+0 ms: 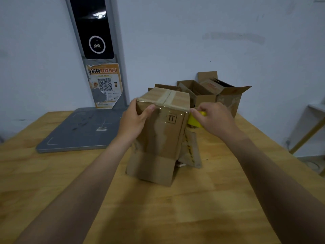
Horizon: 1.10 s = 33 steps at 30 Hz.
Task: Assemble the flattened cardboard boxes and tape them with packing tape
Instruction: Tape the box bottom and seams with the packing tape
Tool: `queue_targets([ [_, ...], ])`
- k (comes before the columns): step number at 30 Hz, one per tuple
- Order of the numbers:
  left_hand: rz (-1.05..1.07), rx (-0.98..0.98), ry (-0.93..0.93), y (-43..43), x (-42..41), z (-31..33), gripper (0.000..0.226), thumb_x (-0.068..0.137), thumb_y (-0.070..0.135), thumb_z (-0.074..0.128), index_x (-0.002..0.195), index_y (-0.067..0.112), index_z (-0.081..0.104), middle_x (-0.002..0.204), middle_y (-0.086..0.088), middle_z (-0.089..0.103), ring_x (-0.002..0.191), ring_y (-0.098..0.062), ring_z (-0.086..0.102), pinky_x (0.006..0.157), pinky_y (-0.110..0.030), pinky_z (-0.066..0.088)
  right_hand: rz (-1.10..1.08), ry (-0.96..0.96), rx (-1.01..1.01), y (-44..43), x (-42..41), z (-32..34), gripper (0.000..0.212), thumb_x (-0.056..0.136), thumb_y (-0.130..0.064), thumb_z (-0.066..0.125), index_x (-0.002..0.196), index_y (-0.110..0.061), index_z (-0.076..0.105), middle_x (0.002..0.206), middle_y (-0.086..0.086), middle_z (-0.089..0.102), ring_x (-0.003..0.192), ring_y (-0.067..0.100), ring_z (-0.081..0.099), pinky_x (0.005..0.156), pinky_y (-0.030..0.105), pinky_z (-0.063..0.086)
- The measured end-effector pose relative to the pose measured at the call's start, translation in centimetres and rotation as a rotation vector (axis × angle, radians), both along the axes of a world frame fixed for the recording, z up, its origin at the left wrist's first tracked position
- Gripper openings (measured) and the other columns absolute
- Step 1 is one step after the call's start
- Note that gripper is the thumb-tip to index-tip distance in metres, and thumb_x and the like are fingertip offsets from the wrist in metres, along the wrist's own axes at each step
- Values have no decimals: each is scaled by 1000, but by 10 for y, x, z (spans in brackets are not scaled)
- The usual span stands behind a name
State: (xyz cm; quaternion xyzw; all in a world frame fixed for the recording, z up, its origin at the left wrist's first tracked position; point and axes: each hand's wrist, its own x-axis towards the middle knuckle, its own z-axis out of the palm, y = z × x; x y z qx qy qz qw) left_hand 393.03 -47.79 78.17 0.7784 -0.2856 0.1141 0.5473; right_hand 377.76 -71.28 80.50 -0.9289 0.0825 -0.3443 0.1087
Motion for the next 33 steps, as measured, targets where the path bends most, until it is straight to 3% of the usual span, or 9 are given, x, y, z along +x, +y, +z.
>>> queue_targets([
  [4,-43,29,-20,-2,24,21,75,77,83,58,134,35,53,117,23,64,113,-6,60,89,-32,49,-31,-16,-30,3,25,10,42,100,-56,47,80,-24,63,67,-6,59,67,17,58,55,34,47],
  [6,-57,55,-4,1,43,22,70,81,72,66,137,33,48,119,22,60,115,-10,57,84,-27,47,-18,9,-27,8,41,6,42,101,-56,47,87,-22,67,72,-3,64,68,17,60,55,35,51],
  [11,-52,88,107,9,77,-17,68,89,51,74,142,27,40,128,12,54,121,-15,53,84,-24,45,22,84,-104,15,71,-21,44,101,-59,47,85,-22,65,55,-6,51,48,10,48,42,27,26],
  [16,-15,62,153,10,81,-48,73,90,52,72,147,23,37,143,1,47,128,-16,49,101,-36,44,51,150,-93,15,81,-41,50,102,-58,45,83,-16,65,56,2,55,45,14,48,40,29,26],
  [22,117,44,163,22,58,-43,57,91,70,56,128,30,39,130,4,50,115,-14,54,83,-28,43,127,80,-38,26,66,-42,43,100,-56,51,87,-19,68,61,-17,52,52,3,49,45,25,31],
  [25,209,11,132,44,36,-45,58,90,76,50,124,30,41,119,10,52,110,-12,55,73,-20,38,208,39,-16,44,57,-42,51,96,-64,44,87,-21,70,73,-9,65,67,13,60,55,31,44],
  [28,303,75,158,67,16,-49,76,94,73,46,151,25,32,149,1,43,135,-21,45,99,-36,43,293,45,25,64,50,-48,44,92,-68,38,81,-31,59,64,-21,48,66,7,51,54,27,35],
  [31,467,413,-197,76,2,-41,59,109,47,32,162,22,25,168,-7,19,156,-33,7,124,-57,15,330,50,25,78,52,-55,31,97,-60,49,80,-35,52,63,-23,41,69,10,49,52,26,27],
  [33,317,587,-486,69,-6,-31,51,111,38,28,159,23,37,168,-1,29,159,-27,5,126,-56,0,321,44,10,86,56,-55,31,97,-60,50,81,-35,52,64,-21,43,73,14,55,52,24,26],
])
